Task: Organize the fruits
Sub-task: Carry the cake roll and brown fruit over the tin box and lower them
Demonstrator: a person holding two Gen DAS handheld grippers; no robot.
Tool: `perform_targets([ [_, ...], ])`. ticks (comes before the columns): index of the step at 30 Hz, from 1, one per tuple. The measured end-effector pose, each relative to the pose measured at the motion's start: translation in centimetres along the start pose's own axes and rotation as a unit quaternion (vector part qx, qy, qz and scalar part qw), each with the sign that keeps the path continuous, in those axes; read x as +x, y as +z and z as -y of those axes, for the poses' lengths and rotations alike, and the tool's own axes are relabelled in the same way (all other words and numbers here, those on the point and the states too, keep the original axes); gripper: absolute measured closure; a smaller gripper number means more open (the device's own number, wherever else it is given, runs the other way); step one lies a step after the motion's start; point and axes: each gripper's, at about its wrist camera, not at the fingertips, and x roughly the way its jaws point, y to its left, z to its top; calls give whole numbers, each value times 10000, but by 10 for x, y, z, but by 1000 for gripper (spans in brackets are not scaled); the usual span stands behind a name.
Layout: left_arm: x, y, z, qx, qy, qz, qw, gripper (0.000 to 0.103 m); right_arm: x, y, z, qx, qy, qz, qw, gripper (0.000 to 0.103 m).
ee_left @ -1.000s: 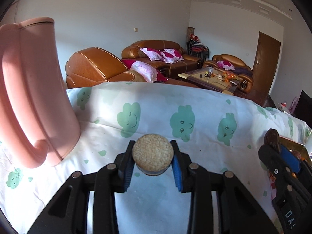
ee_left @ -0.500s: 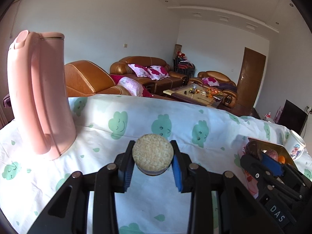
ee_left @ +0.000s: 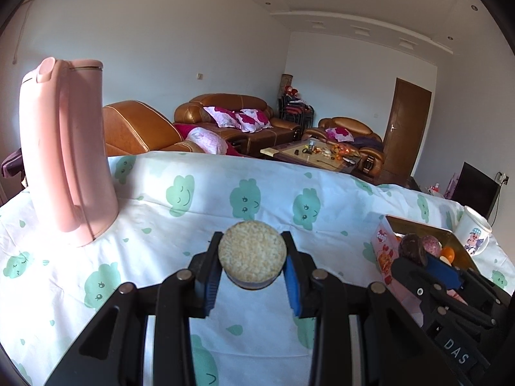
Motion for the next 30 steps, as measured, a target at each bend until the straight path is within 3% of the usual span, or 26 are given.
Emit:
perform_targets([
  [5,-1,-5,8,-95,-339,-111,9993,67,-13,-2,8,-136,-38,100,9999,63],
  [14,0,-8,44,383,-165,-113,9991,67,-25,-1,33,-95,-114,178,9997,63],
  [30,-1,-8,102,719,-330,-26,9969,67,-48,1,81,7,-346,444,9984,63],
])
